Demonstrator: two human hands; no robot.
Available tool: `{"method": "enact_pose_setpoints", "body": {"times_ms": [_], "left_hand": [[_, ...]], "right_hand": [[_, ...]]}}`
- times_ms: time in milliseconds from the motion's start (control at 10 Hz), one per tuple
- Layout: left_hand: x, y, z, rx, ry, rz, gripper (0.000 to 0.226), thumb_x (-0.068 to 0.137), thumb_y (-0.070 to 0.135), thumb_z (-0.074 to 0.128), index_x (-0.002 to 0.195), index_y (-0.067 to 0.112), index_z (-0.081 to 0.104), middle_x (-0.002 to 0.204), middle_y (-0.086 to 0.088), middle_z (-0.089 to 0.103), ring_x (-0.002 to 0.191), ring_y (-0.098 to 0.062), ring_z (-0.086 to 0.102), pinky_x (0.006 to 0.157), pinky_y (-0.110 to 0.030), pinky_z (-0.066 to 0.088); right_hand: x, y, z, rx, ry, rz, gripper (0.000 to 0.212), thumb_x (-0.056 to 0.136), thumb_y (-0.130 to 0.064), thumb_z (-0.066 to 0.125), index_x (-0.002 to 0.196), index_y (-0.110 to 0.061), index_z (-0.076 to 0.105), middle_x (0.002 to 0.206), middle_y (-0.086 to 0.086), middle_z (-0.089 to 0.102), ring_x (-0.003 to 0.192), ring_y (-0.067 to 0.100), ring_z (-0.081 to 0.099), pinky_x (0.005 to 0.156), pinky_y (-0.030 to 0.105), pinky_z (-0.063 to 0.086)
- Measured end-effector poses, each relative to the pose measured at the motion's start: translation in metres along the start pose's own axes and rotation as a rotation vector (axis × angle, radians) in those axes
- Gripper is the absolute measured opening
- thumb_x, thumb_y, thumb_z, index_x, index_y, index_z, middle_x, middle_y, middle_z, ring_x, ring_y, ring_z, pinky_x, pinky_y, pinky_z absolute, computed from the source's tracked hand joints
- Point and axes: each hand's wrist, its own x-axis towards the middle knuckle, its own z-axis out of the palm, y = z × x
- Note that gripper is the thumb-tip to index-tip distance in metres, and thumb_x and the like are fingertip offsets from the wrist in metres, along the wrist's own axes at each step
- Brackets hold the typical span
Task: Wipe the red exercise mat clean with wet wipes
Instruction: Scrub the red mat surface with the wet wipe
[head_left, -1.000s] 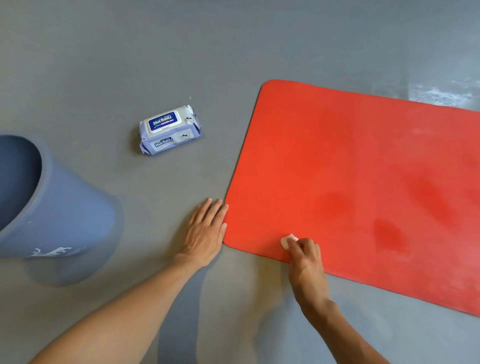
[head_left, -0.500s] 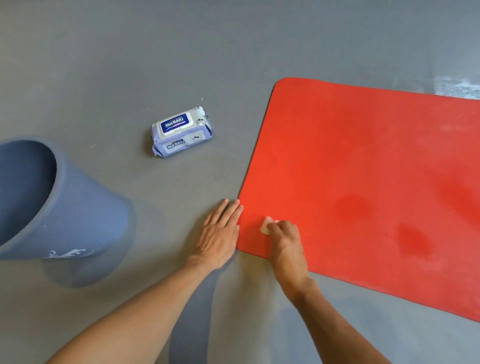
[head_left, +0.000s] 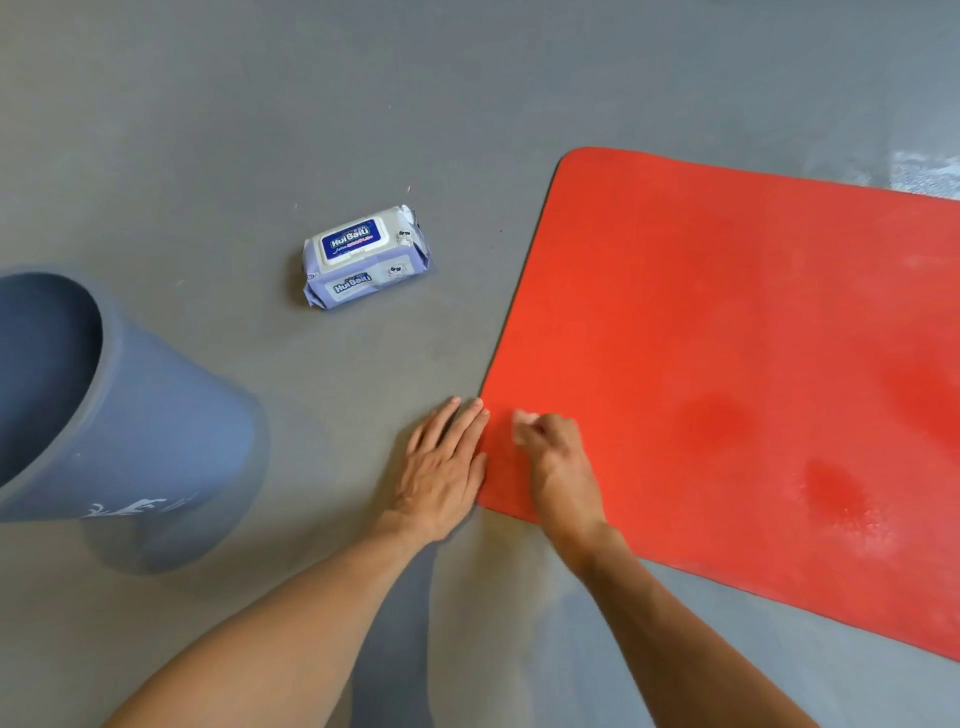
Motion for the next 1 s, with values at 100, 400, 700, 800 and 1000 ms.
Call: {"method": "enact_pose_setpoints", "body": {"times_ms": [100, 400, 700, 800, 1000], "left_hand": [[-0.001, 0.000, 0.001, 0.023, 0.006, 0.005, 0.056, 0.105, 0.038, 0.038, 0.155, 0.015, 0.048, 0.165, 0.005, 0.040, 0.154, -0.022, 0.035, 0.116, -0.044, 0.038], [-0.003, 0.003, 0.001, -0.006, -0.020, -0.045, 0.056, 0.106, 0.038, 0.032, 0.158, 0.021, 0.043, 0.167, 0.009, 0.036, 0.157, -0.018, 0.026, 0.120, -0.040, 0.033], [-0.003, 0.003, 0.000, 0.031, 0.016, -0.023, 0.061, 0.105, 0.038, 0.037, 0.160, 0.011, 0.039, 0.167, -0.003, 0.037, 0.157, -0.020, 0.027, 0.122, -0.043, 0.034], [-0.003, 0.004, 0.001, 0.040, 0.014, -0.023, 0.061, 0.105, 0.038, 0.036, 0.160, 0.010, 0.040, 0.167, -0.004, 0.037, 0.157, -0.020, 0.028, 0.122, -0.043, 0.034], [-0.003, 0.002, 0.004, 0.027, 0.008, -0.039, 0.061, 0.105, 0.040, 0.037, 0.161, 0.013, 0.038, 0.168, -0.001, 0.034, 0.158, -0.017, 0.024, 0.123, -0.043, 0.033]], "right_hand": [[0.001, 0.054, -0.042, -0.185, 0.127, 0.122, 0.052, 0.087, -0.021, 0.030, 0.127, -0.015, 0.063, 0.123, 0.009, 0.052, 0.113, 0.031, 0.047, 0.086, 0.027, 0.031], [0.000, -0.041, 0.027, 0.059, -0.036, 0.009, 0.023, 0.092, 0.002, 0.060, 0.113, -0.006, 0.063, 0.106, 0.010, 0.054, 0.100, 0.027, 0.049, 0.086, 0.034, 0.046], [0.057, 0.041, -0.033, -0.061, 0.224, 0.294, 0.024, 0.108, -0.015, 0.044, 0.109, -0.004, 0.064, 0.105, 0.009, 0.052, 0.105, 0.029, 0.045, 0.092, 0.036, 0.040], [0.039, 0.002, -0.010, 0.086, 0.201, 0.222, 0.014, 0.106, -0.018, 0.052, 0.106, -0.010, 0.064, 0.106, 0.003, 0.054, 0.101, 0.020, 0.049, 0.088, 0.029, 0.036], [0.020, 0.005, -0.008, -0.055, -0.051, -0.212, 0.013, 0.099, -0.028, 0.062, 0.105, -0.018, 0.069, 0.096, -0.003, 0.055, 0.089, 0.015, 0.050, 0.080, 0.028, 0.044]]}}
